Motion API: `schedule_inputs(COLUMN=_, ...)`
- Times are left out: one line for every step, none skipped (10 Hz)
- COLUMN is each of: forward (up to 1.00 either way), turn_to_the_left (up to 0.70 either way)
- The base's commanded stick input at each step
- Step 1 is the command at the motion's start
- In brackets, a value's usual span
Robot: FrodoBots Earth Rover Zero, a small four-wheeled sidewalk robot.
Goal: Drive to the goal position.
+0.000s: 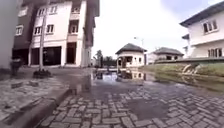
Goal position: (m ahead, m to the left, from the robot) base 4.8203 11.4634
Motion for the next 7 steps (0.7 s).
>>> schedule_inputs(forward=0.69, turn_to_the_left=0.03)
schedule_inputs(forward=0.69, turn_to_the_left=0.03)
schedule_inputs(forward=0.69, turn_to_the_left=0.03)
schedule_inputs(forward=0.69, turn_to_the_left=0.03)
schedule_inputs(forward=0.69, turn_to_the_left=0.03)
schedule_inputs(forward=0.69, turn_to_the_left=0.03)
schedule_inputs(forward=0.69, turn_to_the_left=0.03)
